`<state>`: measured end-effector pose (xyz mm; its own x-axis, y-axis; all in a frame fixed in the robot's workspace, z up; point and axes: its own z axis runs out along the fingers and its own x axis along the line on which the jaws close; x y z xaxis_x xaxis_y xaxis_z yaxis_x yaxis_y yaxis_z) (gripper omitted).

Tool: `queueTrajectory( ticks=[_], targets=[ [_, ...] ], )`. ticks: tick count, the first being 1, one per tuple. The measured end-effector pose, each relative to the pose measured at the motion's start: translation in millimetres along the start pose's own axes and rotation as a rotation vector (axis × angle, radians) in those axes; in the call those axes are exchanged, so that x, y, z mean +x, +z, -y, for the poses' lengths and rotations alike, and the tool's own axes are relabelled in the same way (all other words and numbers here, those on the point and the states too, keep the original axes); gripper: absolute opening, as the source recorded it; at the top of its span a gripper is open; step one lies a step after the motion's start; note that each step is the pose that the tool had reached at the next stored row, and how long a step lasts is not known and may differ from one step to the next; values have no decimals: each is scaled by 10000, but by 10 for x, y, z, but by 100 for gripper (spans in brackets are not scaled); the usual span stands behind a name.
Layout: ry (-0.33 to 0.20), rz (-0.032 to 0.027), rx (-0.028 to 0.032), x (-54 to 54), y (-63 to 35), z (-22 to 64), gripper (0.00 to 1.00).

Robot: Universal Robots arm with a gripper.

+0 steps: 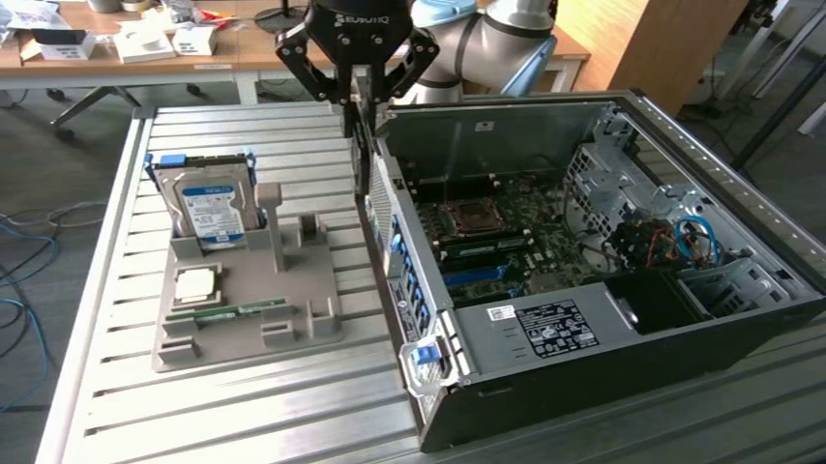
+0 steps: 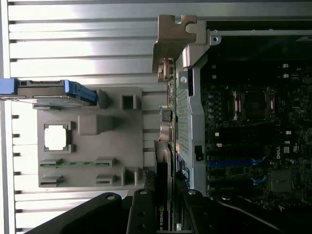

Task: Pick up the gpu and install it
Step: 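Pick up the gpu and move the gpu toward the slot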

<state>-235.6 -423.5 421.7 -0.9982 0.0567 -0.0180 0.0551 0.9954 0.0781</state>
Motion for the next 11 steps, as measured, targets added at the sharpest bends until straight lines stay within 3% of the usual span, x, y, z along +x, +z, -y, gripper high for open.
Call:
queueTrajectory(
  ticks=[11],
  targets=[
    [0, -1, -18, -313, 7, -17, 26]
  ],
)
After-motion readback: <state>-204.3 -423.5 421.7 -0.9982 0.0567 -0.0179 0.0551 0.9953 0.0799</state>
